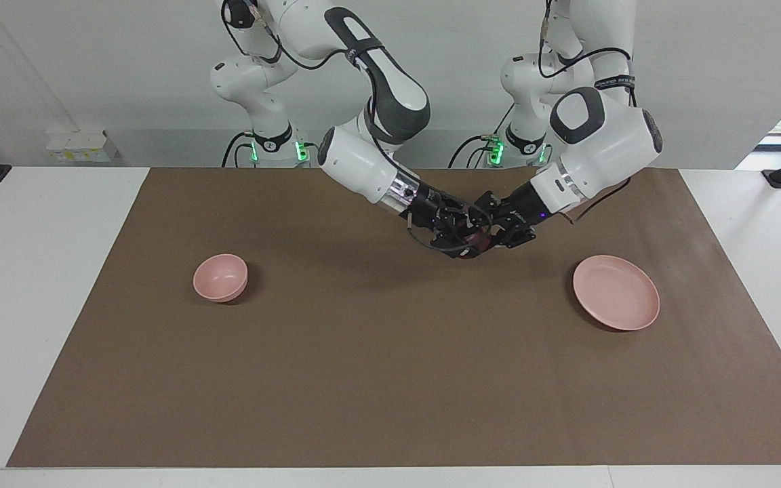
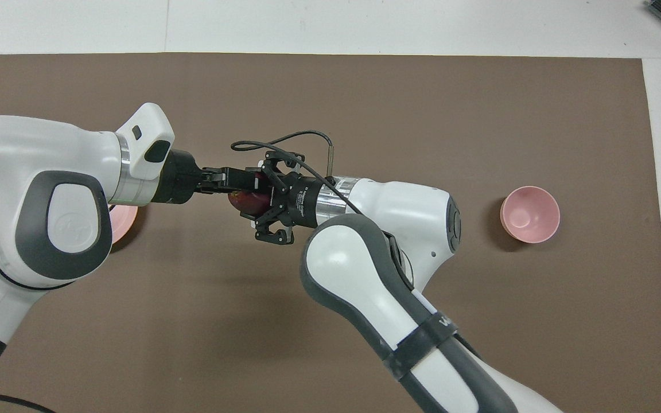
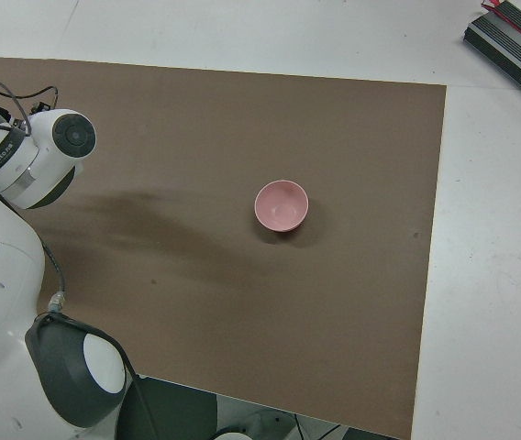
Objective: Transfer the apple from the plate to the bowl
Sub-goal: 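Close the right gripper on the apple held by the left gripper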
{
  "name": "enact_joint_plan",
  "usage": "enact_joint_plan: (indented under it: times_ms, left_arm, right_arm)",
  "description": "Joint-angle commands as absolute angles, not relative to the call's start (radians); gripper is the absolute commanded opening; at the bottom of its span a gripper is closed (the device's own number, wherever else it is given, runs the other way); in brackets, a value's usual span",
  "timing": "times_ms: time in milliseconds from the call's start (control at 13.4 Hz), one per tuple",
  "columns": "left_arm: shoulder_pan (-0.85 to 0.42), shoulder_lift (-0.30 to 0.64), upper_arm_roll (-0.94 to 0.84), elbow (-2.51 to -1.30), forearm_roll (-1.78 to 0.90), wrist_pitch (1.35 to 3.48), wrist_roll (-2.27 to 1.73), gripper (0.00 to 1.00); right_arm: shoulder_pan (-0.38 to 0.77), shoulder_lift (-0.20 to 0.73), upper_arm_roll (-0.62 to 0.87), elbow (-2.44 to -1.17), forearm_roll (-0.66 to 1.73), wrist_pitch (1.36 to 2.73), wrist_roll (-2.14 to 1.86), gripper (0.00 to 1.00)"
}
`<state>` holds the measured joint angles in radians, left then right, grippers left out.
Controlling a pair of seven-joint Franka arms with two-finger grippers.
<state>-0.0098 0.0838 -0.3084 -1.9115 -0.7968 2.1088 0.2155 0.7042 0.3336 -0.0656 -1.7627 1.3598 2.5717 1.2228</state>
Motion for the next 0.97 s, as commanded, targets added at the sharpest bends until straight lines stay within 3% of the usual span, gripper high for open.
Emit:
enact_joint_plan:
  times_ms: [0, 149, 223, 298, 447, 596, 819, 894]
  left_arm:
    - [-0.034, 0.071, -0.301, -1.93, -0.781, 2.091, 0.175, 0.0]
    - [-0.034, 0.071, -0.301, -1.928, -0.782, 2.091, 0.173, 0.0]
    - [-0.034, 0.074, -0.301, -1.925, -0.782, 2.091, 0.173, 0.15]
    - [-0.034, 0.074, -0.301, -1.922, -0.782, 2.091, 0.172, 0.36]
    - [-0.034, 0.075, -0.301, -1.921, -0.782, 2.089, 0.169, 0.43]
    - [-0.034, 0.075, -0.301, -1.913, -0.782, 2.089, 0.16, 0.72]
    - [-0.028, 0.069, -0.301, -1.907, -0.781, 2.072, 0.15, 0.81]
    - [-0.028, 0.064, -0.299, -1.907, -0.781, 2.072, 0.15, 1.0]
  right_arm:
    - [0.687, 0.327, -0.067, -1.753, 1.373, 2.569, 1.198, 0.0]
    - [0.687, 0.327, -0.067, -1.753, 1.371, 2.569, 1.198, 0.0]
    - [0.687, 0.327, -0.067, -1.753, 1.37, 2.569, 1.198, 0.0]
    - [0.687, 0.327, -0.067, -1.753, 1.37, 2.571, 1.198, 0.0]
    - [0.69, 0.327, -0.067, -1.753, 1.37, 2.574, 1.198, 0.0]
    - [0.692, 0.327, -0.067, -1.755, 1.37, 2.577, 1.2, 0.0]
    - [0.692, 0.325, -0.067, -1.756, 1.37, 2.577, 1.198, 0.0]
    - [0.692, 0.325, -0.067, -1.758, 1.37, 2.577, 1.198, 0.0]
